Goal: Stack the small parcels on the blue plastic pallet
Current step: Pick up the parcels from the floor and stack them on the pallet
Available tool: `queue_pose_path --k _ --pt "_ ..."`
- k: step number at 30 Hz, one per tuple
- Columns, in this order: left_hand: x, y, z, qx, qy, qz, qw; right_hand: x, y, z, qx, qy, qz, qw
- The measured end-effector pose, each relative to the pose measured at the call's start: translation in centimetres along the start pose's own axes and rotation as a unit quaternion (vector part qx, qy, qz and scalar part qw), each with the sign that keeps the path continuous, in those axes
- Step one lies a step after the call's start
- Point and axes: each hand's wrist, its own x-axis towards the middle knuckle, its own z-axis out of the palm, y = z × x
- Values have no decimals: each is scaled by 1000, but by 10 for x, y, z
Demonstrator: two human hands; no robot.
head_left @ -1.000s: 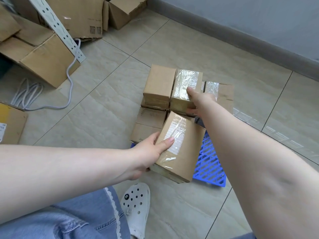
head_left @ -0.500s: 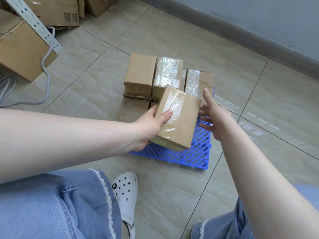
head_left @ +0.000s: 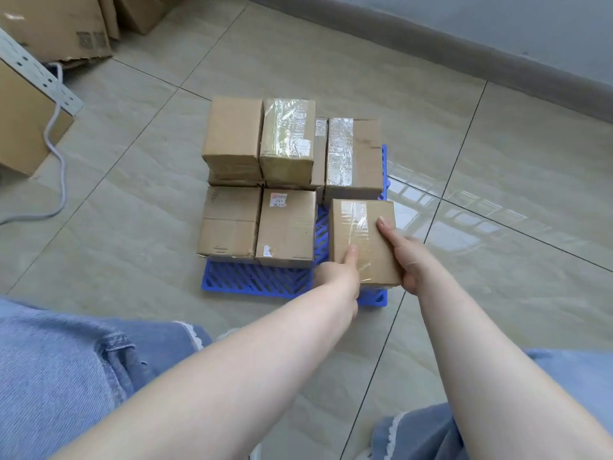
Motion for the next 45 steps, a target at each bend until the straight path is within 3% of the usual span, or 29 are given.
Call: queue_pose_path --k 3,8,21,30,37,42,45 --pt "10 -3 -2 -99 0 -30 995 12 13 8 14 11 -1 1000" --pt "28 -4 -3 -177 -11 -49 983 30 23 22 26 32 -22 999" --pt "45 3 -2 -185 10 -46 982 49 21 44 -90 47 -65 993" --pt "51 -1 4 -163 37 -44 985 57 24 43 -92 61 -52 993" --pt "33 1 7 -86 -10 -73 994 52 23 29 -90 80 -21 992" --pt "-13 7 4 8 -55 -124 991 -1 14 13 -70 133 7 989" --pt "-57 23 -7 34 -69 -72 994 -56 8 3 -8 141 33 989"
